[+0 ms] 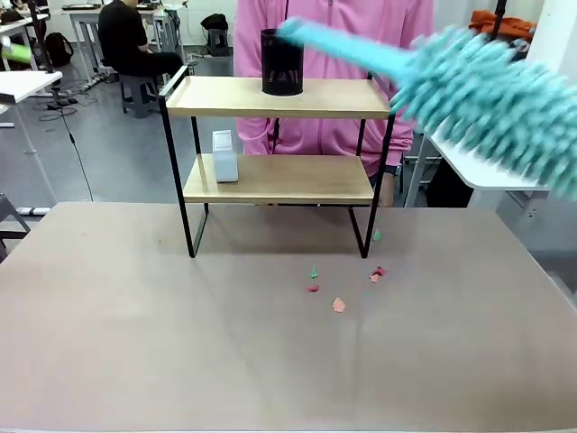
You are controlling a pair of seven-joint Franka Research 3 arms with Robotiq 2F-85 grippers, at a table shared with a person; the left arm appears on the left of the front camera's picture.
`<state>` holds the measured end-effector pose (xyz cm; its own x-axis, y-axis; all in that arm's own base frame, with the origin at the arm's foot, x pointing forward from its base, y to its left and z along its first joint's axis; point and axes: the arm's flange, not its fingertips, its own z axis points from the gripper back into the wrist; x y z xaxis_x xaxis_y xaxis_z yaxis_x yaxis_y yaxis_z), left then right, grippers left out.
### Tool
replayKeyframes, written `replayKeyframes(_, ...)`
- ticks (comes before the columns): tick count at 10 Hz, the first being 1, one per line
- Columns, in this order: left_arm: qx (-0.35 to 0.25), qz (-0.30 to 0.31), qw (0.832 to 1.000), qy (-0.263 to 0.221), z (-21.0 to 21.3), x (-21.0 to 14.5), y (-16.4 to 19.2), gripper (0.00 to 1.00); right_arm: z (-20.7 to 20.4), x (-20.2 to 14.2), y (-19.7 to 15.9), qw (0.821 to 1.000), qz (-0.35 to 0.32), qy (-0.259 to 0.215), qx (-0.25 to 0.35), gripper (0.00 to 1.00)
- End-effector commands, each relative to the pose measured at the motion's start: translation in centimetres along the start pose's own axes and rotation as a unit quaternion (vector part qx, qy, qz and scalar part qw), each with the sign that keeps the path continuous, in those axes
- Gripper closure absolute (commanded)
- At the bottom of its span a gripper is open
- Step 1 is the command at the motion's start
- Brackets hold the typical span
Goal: Clean the shelf.
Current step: Hand the Duster back to the human.
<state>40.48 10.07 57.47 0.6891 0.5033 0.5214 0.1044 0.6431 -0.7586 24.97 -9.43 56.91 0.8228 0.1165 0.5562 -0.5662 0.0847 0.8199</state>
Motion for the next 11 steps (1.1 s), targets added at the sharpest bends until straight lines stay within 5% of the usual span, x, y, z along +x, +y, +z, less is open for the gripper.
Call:
replayKeyframes(1,0.0,0.109,0.979,-0.17,-3.6,-2.1,0.8,0.0,2.1,0.5,-2.3,0.989,-0.013,-0.141,-0.05,1.0)
replayKeyframes(2,-0.023,0.135,0.981,-0.133,-5.0,-2.5,1.8,0.0,4.1,0.0,-4.2,0.977,-0.03,-0.195,-0.074,1.0)
replayKeyframes(3,-0.051,0.154,0.987,-0.015,-6.6,-3.2,2.0,0.0,5.5,-0.4,-6.6,0.969,-0.079,-0.211,-0.101,1.0)
replayKeyframes(4,0.021,0.117,0.988,-0.098,-2.3,-2.1,3.0,0.0,6.8,-0.6,-9.5,0.961,-0.131,-0.215,-0.111,1.0)
replayKeyframes(8,0.021,0.117,0.988,-0.098,-2.3,-2.1,3.0,0.0,8.0,-1.9,-18.4,0.933,-0.254,-0.218,-0.131,1.0)
replayKeyframes(11,0.021,0.117,0.988,-0.098,-2.3,-2.1,3.0,0.0,8.2,-2.1,-19.0,0.926,-0.266,-0.217,-0.159,1.0)
